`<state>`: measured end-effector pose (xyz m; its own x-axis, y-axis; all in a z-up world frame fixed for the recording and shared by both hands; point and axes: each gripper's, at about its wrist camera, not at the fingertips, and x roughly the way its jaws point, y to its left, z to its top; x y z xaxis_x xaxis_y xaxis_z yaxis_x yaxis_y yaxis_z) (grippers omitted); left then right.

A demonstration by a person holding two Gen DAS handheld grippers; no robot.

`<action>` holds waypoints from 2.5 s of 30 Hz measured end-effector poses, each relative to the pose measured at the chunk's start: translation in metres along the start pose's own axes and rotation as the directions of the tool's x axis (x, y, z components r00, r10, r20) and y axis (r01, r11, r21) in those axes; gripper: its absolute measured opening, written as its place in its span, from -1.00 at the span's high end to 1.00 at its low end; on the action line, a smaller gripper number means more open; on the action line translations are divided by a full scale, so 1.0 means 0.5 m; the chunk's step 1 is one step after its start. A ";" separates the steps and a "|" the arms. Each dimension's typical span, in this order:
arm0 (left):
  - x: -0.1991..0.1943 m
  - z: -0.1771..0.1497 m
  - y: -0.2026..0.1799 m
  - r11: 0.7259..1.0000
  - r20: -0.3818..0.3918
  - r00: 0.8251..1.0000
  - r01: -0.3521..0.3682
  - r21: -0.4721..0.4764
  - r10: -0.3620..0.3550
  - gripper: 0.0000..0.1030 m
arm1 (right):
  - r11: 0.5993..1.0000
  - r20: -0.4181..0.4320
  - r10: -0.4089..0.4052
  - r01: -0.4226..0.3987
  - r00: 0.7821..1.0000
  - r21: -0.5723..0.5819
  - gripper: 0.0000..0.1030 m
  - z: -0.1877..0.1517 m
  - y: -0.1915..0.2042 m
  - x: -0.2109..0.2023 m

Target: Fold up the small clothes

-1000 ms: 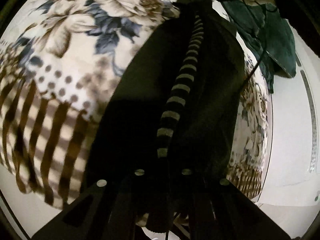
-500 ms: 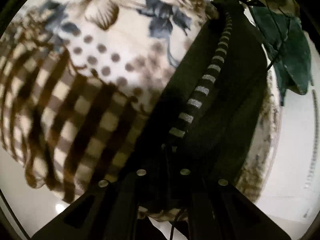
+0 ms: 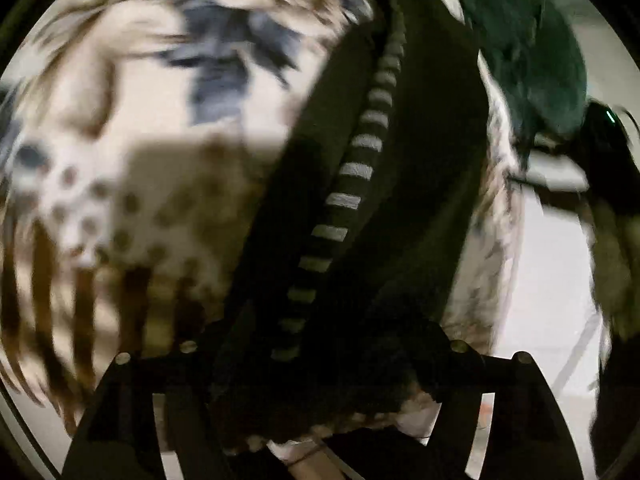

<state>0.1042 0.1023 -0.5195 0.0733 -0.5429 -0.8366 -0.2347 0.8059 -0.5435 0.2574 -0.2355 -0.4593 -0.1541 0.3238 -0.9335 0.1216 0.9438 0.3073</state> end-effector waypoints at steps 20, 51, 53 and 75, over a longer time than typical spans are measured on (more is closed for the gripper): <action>0.003 -0.020 -0.019 0.958 0.052 0.968 -0.252 0.135 0.247 0.89 | 0.984 -0.056 0.007 0.003 0.998 0.179 0.77 -0.433 -0.120 0.257; 0.032 0.300 -0.055 0.955 0.062 0.970 -0.243 0.172 0.236 0.84 | 0.942 0.073 0.112 -0.129 0.991 0.310 0.06 -0.286 -0.176 0.207; 0.018 0.294 -0.046 0.964 0.025 0.982 -0.187 0.189 0.186 0.82 | 0.936 0.064 0.127 -0.141 0.990 0.322 0.06 -0.292 -0.178 0.210; -0.041 -0.048 -0.011 0.986 -0.015 0.988 -0.155 0.064 0.157 0.91 | 0.949 -0.040 0.207 -0.191 0.977 0.251 0.79 -0.442 -0.127 0.287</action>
<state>0.0805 0.1034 -0.4979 0.0214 -0.4134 -0.9103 -0.1812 0.8938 -0.4101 0.0108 -0.2344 -0.5719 -0.1645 0.5148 -0.8414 0.3908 0.8172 0.4236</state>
